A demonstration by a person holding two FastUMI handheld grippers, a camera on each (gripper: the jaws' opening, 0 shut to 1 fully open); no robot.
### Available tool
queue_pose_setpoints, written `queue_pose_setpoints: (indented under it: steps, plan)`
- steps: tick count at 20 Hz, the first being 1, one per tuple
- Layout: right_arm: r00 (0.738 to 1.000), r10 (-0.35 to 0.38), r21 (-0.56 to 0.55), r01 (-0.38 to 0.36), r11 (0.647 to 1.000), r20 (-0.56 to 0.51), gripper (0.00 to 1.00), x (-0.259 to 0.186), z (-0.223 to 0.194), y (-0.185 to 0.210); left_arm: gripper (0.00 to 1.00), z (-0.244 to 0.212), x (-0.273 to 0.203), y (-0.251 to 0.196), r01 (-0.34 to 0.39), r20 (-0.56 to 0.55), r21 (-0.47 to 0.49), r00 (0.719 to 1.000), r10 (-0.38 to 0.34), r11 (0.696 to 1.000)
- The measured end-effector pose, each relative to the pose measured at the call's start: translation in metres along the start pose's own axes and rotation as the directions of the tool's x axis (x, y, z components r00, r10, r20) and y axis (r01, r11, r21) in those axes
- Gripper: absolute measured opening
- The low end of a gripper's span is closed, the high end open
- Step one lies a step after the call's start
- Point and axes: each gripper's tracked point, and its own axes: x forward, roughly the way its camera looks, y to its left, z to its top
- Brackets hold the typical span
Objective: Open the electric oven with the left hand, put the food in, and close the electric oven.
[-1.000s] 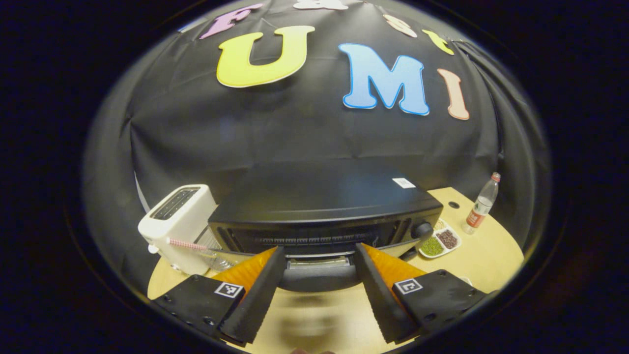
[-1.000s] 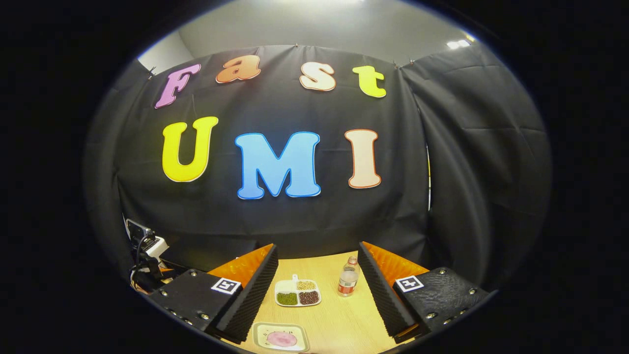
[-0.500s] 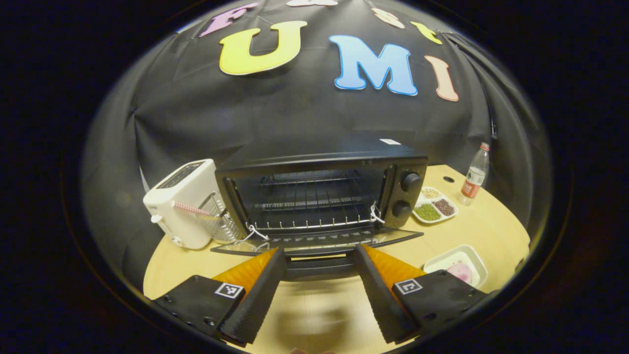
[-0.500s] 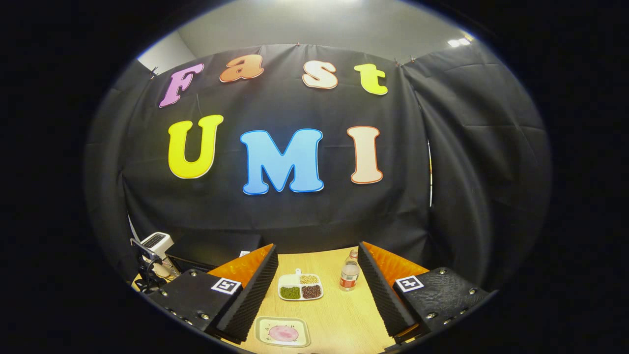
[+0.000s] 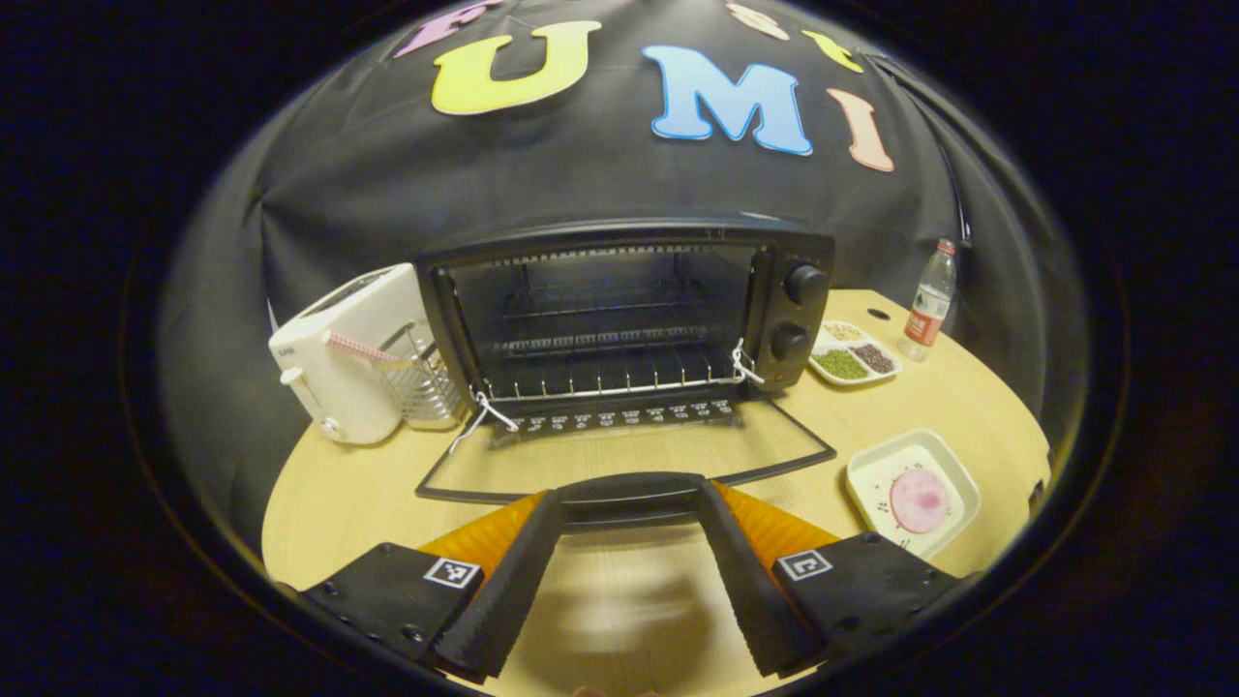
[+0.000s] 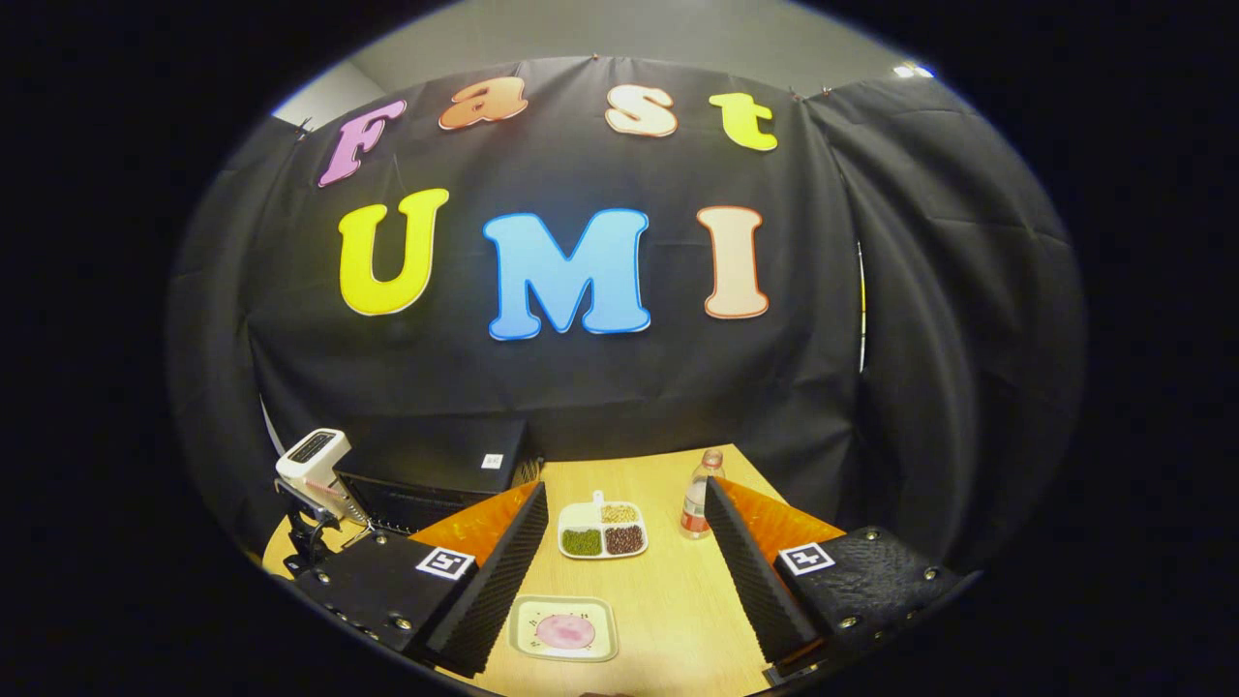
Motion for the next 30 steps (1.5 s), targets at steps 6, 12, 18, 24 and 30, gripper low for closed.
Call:
queue_pose_setpoints:
  steps: [6, 12, 18, 24, 30]
  plan:
    - [0.978, 0.124, 0.086, -0.111, 0.99, -0.169, 0.99, 0.026, -0.045, 0.017, 1.0, 0.062, -0.025, 0.002, 0.013, 0.146, -0.013, 0.989, -0.011, 1.0]
    - [0.813, 0.252, 0.191, -0.176, 0.966, -0.524, 0.99, 0.063, -0.141, 0.013, 0.95, 0.182, -0.112, -0.003, 0.015, 0.409, -0.006, 0.912, -0.011, 1.0]
    - [0.559, 0.286, 0.267, -0.118, 0.956, -0.778, 1.0, 0.078, -0.232, 0.004, 1.0, 0.219, -0.192, 0.014, -0.037, 0.545, 0.003, 0.838, 0.03, 0.999]
    - [0.435, 0.168, 0.135, -0.105, 0.985, -0.885, 1.0, 0.098, -0.291, -0.007, 1.0, 0.198, -0.223, 0.056, -0.101, 0.534, -0.075, 0.836, 0.125, 0.992]
    - [0.409, 0.026, -0.027, -0.123, 0.992, -0.912, 1.0, 0.12, -0.323, -0.013, 0.95, 0.165, -0.233, 0.086, -0.157, 0.476, -0.121, 0.857, 0.196, 0.98]
